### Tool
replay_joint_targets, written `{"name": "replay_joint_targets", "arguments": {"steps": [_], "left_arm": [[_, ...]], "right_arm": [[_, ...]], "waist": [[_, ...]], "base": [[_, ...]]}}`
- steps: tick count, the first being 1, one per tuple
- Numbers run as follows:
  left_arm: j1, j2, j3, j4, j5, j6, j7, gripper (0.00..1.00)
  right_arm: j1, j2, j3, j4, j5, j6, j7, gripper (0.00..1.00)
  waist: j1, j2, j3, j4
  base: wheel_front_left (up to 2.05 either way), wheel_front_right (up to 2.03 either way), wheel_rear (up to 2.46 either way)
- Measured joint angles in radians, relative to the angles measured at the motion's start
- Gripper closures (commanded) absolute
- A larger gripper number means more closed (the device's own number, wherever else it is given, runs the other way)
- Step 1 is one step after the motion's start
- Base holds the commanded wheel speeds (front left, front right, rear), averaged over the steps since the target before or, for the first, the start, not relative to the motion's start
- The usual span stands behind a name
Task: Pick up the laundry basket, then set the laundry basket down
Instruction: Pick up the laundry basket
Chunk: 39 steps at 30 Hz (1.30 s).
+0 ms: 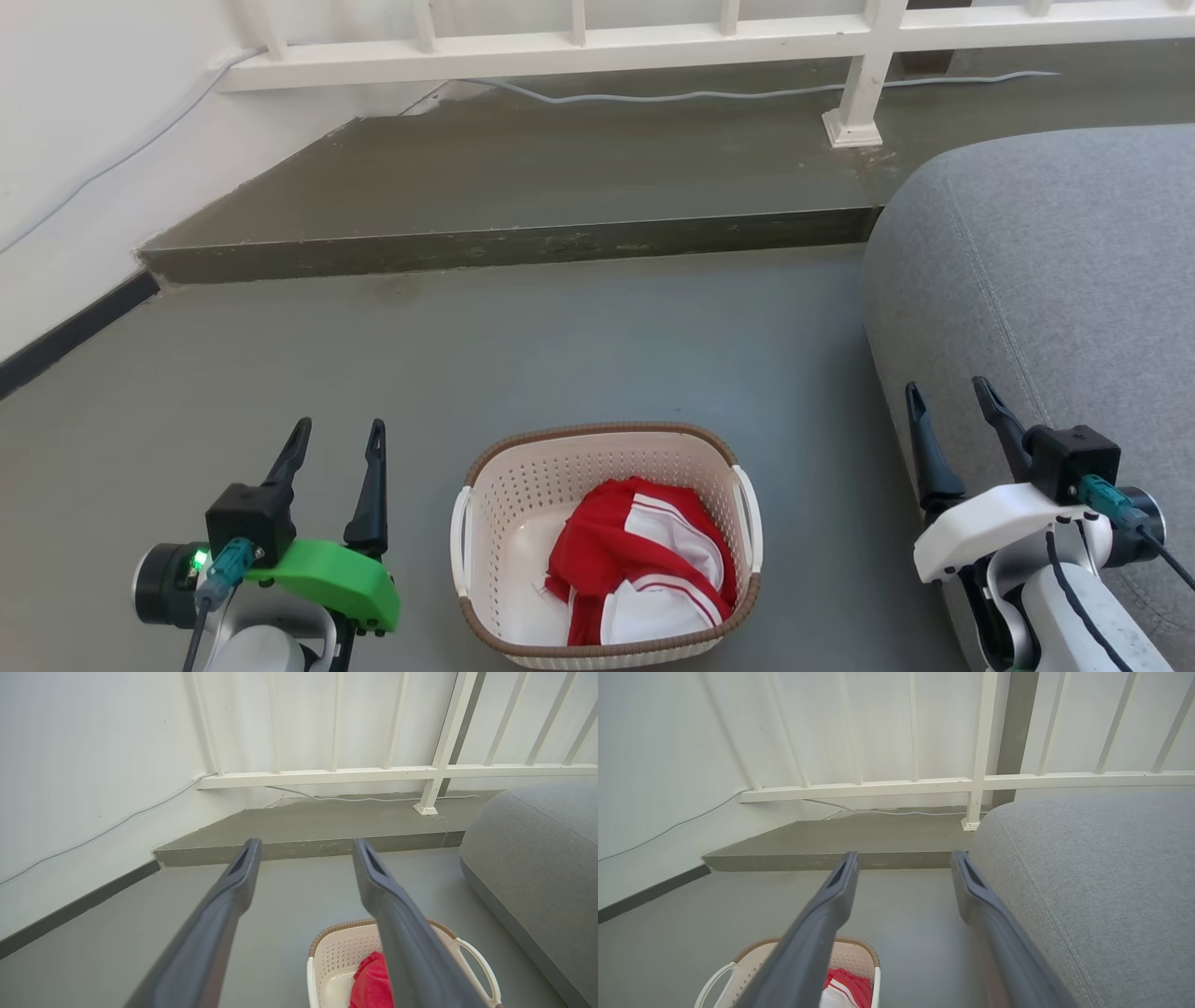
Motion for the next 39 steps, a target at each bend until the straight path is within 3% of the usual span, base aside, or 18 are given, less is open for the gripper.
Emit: {"name": "replay_joint_targets", "arguments": {"steps": [16,39], "left_arm": [[-0.002,-0.011,0.000,-0.013,0.001,0.000,0.000,0.00],[-0.194,-0.031,-0.023,0.026,0.031,-0.032,0.000,0.00]], "right_arm": [[-0.002,0.014,-0.008,0.003,-0.001,0.012,0.000,0.00],[-0.097,0.011,-0.028,0.037,-0.019,0.011,0.000,0.00]], "waist": [[0.0000,0.0000,0.084,-0.005],[0.0001,0.0000,0.384,0.015]], "base": [[0.00,0.00,0.00],[0.00,0.00,0.00]]}}
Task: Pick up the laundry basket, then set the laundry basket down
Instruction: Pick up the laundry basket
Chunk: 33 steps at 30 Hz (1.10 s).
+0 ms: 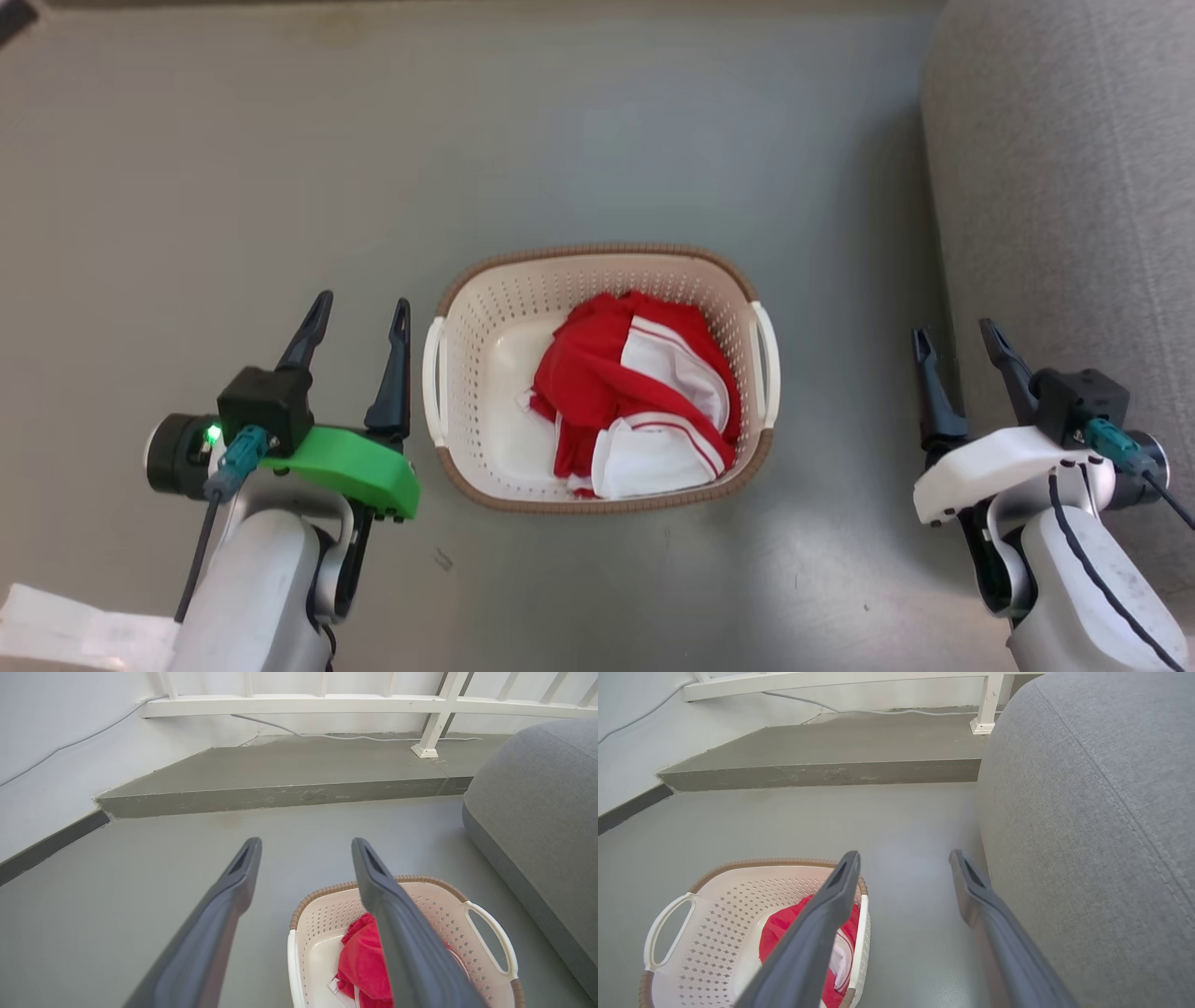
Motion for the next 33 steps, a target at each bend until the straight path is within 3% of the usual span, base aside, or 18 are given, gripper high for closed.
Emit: {"name": "replay_joint_targets", "arguments": {"steps": [21,33], "left_arm": [[-0.274,-0.006,-0.024,0.159,0.023,-0.067,0.033,0.00],[-0.425,-0.035,-0.041,0.325,0.024,-0.120,0.057,0.00]], "right_arm": [[-0.246,0.036,-0.001,0.032,0.000,0.002,-0.002,0.00],[-0.342,0.050,0.023,0.145,0.000,0.023,-0.004,0.00]], "waist": [[0.0001,0.0000,0.301,0.029],[0.0001,0.0000,0.409,0.042]], "base": [[0.00,0.00,0.00],[0.00,0.00,0.00]]}}
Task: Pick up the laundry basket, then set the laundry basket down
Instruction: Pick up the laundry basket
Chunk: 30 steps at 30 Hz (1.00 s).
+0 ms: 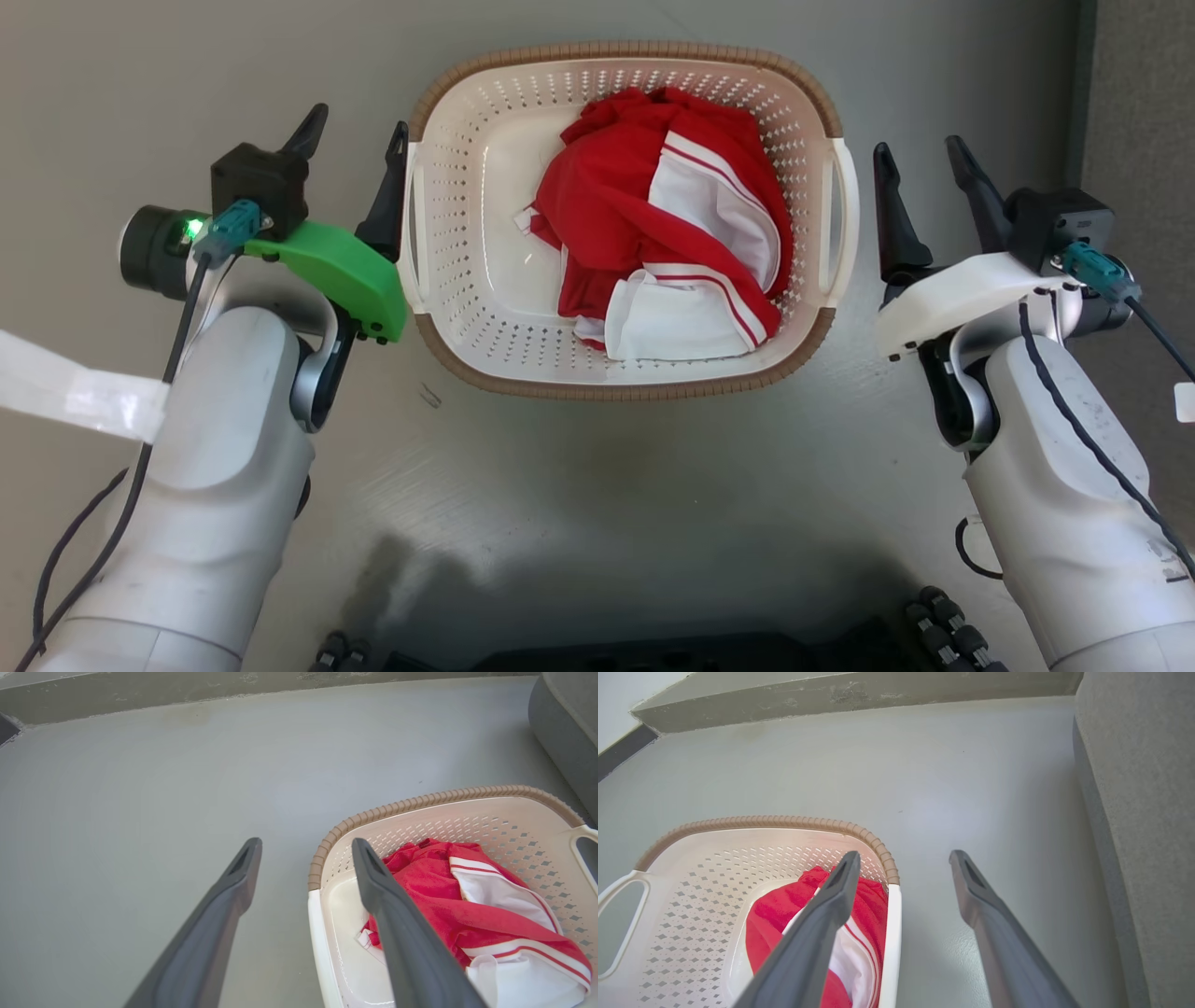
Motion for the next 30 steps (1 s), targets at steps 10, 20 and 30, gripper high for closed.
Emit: {"name": "replay_joint_targets", "arguments": {"steps": [10,20,30], "left_arm": [[-0.025,-0.031,-0.028,0.139,-0.006,-0.019,0.001,0.00],[-0.083,-0.049,-0.049,0.260,-0.015,-0.035,0.019,0.00],[-0.148,-0.057,-0.049,0.358,-0.051,-0.045,0.058,0.00]], "right_arm": [[-0.023,0.016,0.027,0.113,0.002,0.023,0.000,0.00],[-0.079,0.024,0.044,0.193,0.007,0.032,0.000,0.00],[-0.146,0.026,0.070,0.252,0.009,0.041,0.000,0.00]], "waist": [[0.0000,0.0000,0.034,-0.004],[-0.0001,0.0000,0.084,-0.012],[-0.0001,0.0000,0.120,-0.014]], "base": [[0.00,0.00,0.00],[0.00,0.00,0.00],[0.00,0.00,0.00]]}}
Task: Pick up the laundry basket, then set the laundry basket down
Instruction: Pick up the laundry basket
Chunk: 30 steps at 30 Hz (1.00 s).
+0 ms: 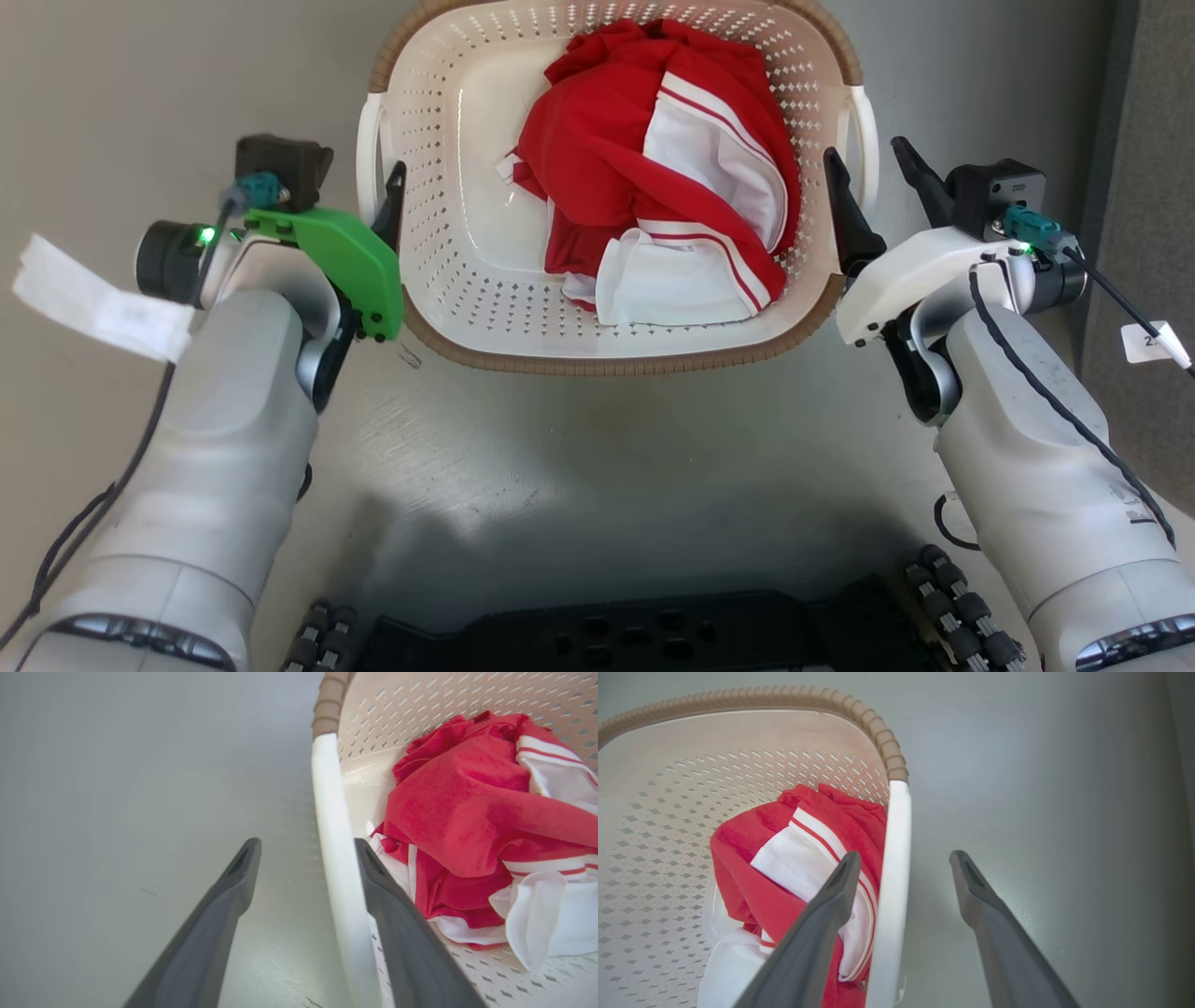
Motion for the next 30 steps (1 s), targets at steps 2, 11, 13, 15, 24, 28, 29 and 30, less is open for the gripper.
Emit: {"name": "replay_joint_targets", "arguments": {"steps": [2,11,13,15,24,28,29,30], "left_arm": [[-0.018,-0.001,0.001,0.019,-0.013,-0.002,0.010,0.00],[-0.072,-0.014,-0.005,0.084,-0.035,-0.009,0.053,0.00],[-0.080,-0.017,-0.005,0.098,-0.043,-0.009,0.074,0.00],[-0.085,-0.023,-0.011,0.119,-0.051,-0.009,0.094,0.85],[-0.096,-0.040,-0.046,0.122,-0.093,-0.020,0.132,1.00],[-0.097,-0.038,-0.058,0.119,-0.105,-0.020,0.136,1.00],[-0.097,-0.038,-0.063,0.119,-0.111,-0.020,0.136,1.00],[-0.097,-0.038,-0.067,0.118,-0.120,-0.020,0.136,1.00]], "right_arm": [[-0.007,0.000,0.001,0.016,0.000,0.000,0.000,0.00],[-0.041,0.000,0.010,0.076,0.006,0.009,0.000,0.00],[-0.044,0.001,0.015,0.093,0.013,0.015,0.000,0.00],[-0.047,0.001,0.024,0.115,0.021,0.028,0.005,1.00],[-0.075,0.022,0.041,0.148,0.049,0.044,0.004,1.00],[-0.082,0.022,0.047,0.161,0.064,0.050,0.000,1.00],[-0.084,0.022,0.048,0.164,0.065,0.052,0.000,1.00],[-0.087,0.022,0.050,0.168,0.065,0.052,0.000,1.00]], "waist": [[0.0000,0.0000,0.006,0.000],[0.0000,0.0000,0.015,-0.002],[0.0000,0.0000,0.017,-0.002],[0.0000,0.0000,0.018,-0.003],[-0.0001,0.0000,0.021,-0.009],[-0.0001,0.0000,0.020,-0.010],[-0.0001,0.0000,0.019,-0.010],[-0.0001,0.0000,0.018,-0.010]], "base": [[0.00,0.00,0.00],[0.00,0.00,0.00],[0.00,0.00,0.00],[0.00,0.00,0.00],[0.00,0.00,0.00],[0.00,0.00,0.00],[0.00,0.00,0.00],[0.00,0.00,0.00]]}}
